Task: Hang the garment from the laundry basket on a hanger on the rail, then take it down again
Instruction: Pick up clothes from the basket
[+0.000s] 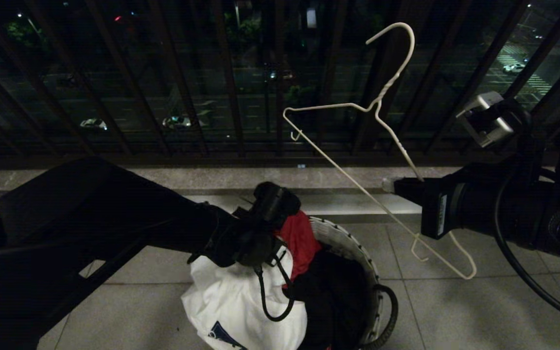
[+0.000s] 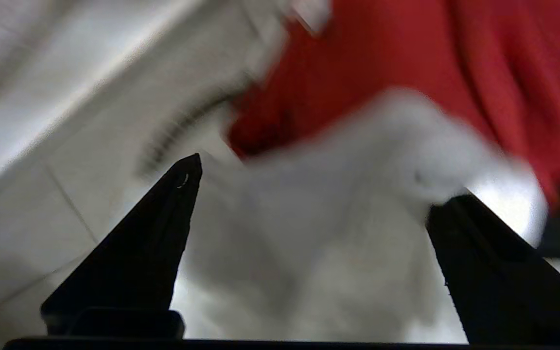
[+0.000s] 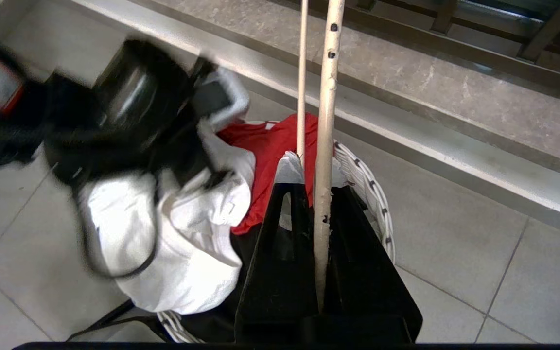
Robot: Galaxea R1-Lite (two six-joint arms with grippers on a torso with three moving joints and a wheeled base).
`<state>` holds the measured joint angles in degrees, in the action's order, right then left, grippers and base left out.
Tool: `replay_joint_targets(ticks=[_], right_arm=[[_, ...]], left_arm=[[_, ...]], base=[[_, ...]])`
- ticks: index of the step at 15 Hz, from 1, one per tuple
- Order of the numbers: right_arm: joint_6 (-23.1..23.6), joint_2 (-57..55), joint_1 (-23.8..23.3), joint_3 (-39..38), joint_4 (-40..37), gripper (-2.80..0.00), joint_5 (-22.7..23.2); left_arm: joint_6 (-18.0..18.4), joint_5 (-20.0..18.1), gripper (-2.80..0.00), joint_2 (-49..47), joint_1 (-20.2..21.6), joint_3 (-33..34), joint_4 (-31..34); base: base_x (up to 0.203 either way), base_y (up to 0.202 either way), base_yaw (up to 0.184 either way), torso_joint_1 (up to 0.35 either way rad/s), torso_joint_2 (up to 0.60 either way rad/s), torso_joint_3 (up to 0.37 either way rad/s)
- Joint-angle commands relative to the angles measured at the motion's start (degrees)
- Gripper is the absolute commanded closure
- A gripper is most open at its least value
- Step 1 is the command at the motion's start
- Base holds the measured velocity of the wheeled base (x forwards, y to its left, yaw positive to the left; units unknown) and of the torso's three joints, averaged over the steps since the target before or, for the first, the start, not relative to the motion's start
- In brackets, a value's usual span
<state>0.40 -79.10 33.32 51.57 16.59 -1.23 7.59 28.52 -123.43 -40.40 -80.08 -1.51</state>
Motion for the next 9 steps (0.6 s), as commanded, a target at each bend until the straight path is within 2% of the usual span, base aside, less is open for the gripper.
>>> replay_joint_targets(ticks=[1,5,7,9], right_arm=[[0.0,0.0,0.0,0.0,0.1,0.0,0.0],[-0.1,0.1,0.0,0.0,0.2,0.0,0.0],[-0.1,0.2,0.0,0.0,0.1,0.0,0.0],[-0.1,0.2,0.0,0.0,0.1,0.0,0.0]], left_arm=[[0.8,0.9,-2.8,-1.0,0.9,-3.2,-0.1],[1.5,1.9,-2.8,1.8,1.0,-4.1,0.0],[1.3,4.4,-2.8,2.8,1.0,-3.9,-0.1],[1.0,5.0,-2.8,4.5,0.9,-3.6,-0.1]], base=[[0.0,0.0,0.0,0.0,0.0,0.0],[0.0,0.0,0.0,0.0,0.0,0.0],[0.0,0.0,0.0,0.0,0.0,0.0],[0.0,0.0,0.0,0.0,0.0,0.0]])
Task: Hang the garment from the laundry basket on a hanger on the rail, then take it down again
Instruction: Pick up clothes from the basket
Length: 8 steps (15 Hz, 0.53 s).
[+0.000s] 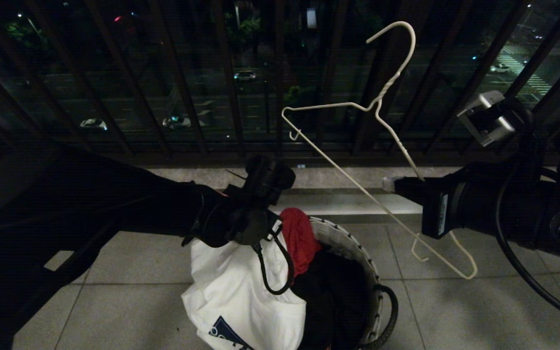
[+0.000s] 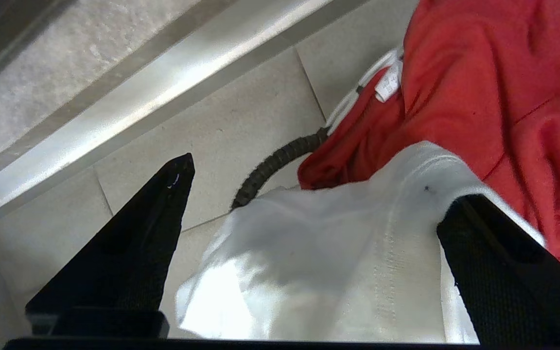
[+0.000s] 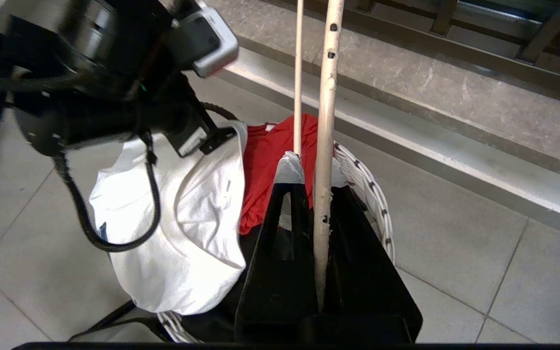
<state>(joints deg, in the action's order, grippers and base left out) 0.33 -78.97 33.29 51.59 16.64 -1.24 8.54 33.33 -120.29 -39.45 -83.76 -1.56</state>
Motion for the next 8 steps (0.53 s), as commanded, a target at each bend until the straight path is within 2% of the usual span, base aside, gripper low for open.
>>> replay_joint_targets(ticks=[1,5,8], right_arm=[[0.0,0.0,0.0,0.0,0.1,0.0,-0.1],[0.0,0.0,0.0,0.3,0.1,0.0,-0.1],[0.0,0.0,0.0,0.3,0.1,0.0,-0.1]], left_arm=[[-0.1,0.3,-2.8,1.7,-0.4,0.5,0.0],[-0.4,0.6,-2.8,2.4,-1.6,6.6,-0.3],[-1.0,0.7,-2.8,2.3,-1.7,9.2,-3.0]], base=[[0.0,0.0,0.0,0.0,0.0,0.0],[0.0,0.0,0.0,0.0,0.0,0.0],[0.0,0.0,0.0,0.0,0.0,0.0]])
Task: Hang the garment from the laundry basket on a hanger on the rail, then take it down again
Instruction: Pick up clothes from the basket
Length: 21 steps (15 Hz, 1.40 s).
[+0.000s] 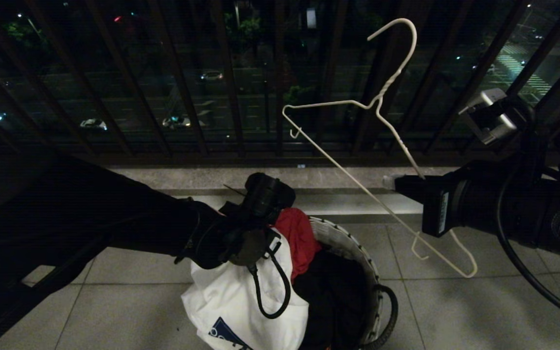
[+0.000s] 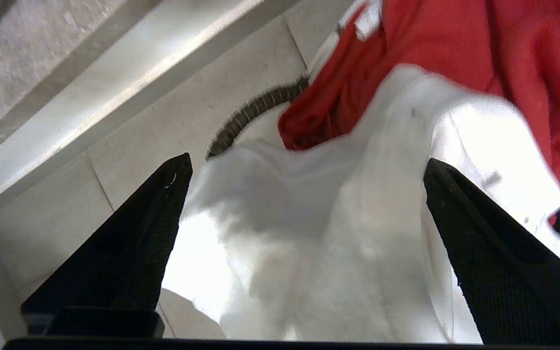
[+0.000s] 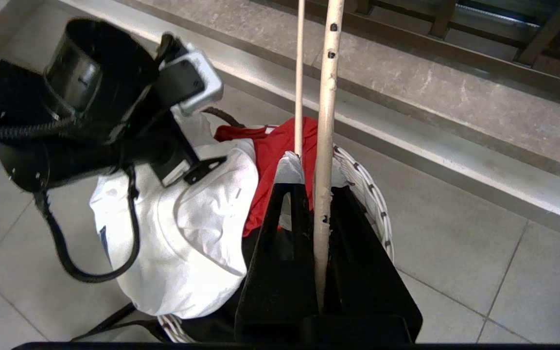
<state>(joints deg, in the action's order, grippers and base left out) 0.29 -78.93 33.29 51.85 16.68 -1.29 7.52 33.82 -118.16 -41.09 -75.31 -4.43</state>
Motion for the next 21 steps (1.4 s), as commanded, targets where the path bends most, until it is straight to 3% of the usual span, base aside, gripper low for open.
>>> replay_joint_targets(ticks=[1,9,21], right_arm=[[0.1,-0.2,0.0,0.0,0.1,0.0,0.0],[0.0,-0.2,0.0,0.1,0.3,0.0,0.0],[0.1,-0.4,0.0,-0.1,1.0,0.0,0.0]], left_arm=[[0.0,0.2,-2.8,-0.1,0.0,0.9,-0.1],[0.3,0.2,-2.8,-4.7,0.5,-2.2,-0.2],[1.7,1.9,-2.8,3.7,4.8,1.0,-0.1]], base=[[0.0,0.0,0.0,0.0,0.0,0.0],[0.0,0.0,0.0,0.0,0.0,0.0],[0.0,0.0,0.0,0.0,0.0,0.0]])
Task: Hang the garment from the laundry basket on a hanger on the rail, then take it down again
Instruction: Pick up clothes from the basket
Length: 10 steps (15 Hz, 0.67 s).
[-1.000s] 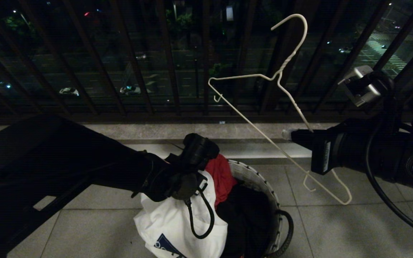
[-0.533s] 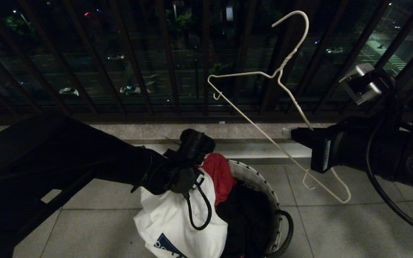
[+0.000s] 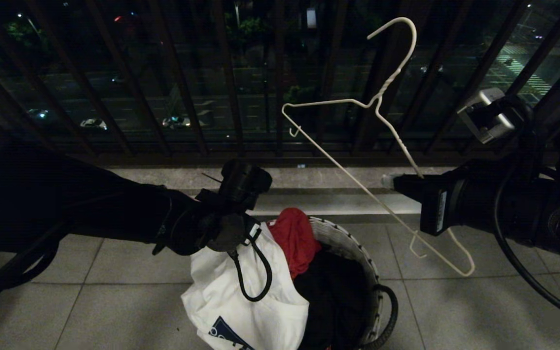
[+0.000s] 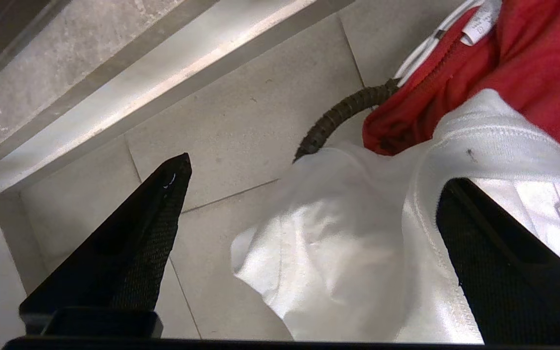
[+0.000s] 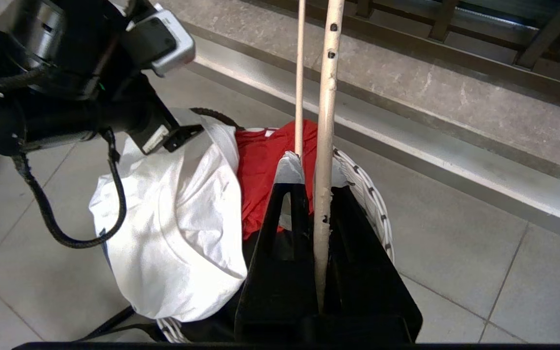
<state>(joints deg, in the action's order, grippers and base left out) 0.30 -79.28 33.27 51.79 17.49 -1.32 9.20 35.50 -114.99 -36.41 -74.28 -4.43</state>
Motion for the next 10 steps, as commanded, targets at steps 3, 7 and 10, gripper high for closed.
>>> replay_joint_targets(ticks=[3,7,10], right_arm=[[0.0,-0.1,0.0,0.0,0.2,0.0,0.0],[0.0,-0.1,0.0,0.0,0.2,0.0,0.0],[0.0,-0.1,0.0,0.0,0.2,0.0,0.0]], left_arm=[[0.0,0.1,-2.8,-0.3,-0.3,3.0,-0.1],[-0.6,0.1,-2.8,-1.5,-0.9,4.7,-0.1],[-1.4,-0.6,-2.8,-1.8,-1.0,4.9,-0.8]], base=[[0.0,0.0,0.0,0.0,0.0,0.0],[0.0,0.0,0.0,0.0,0.0,0.0],[0.0,0.0,0.0,0.0,0.0,0.0]])
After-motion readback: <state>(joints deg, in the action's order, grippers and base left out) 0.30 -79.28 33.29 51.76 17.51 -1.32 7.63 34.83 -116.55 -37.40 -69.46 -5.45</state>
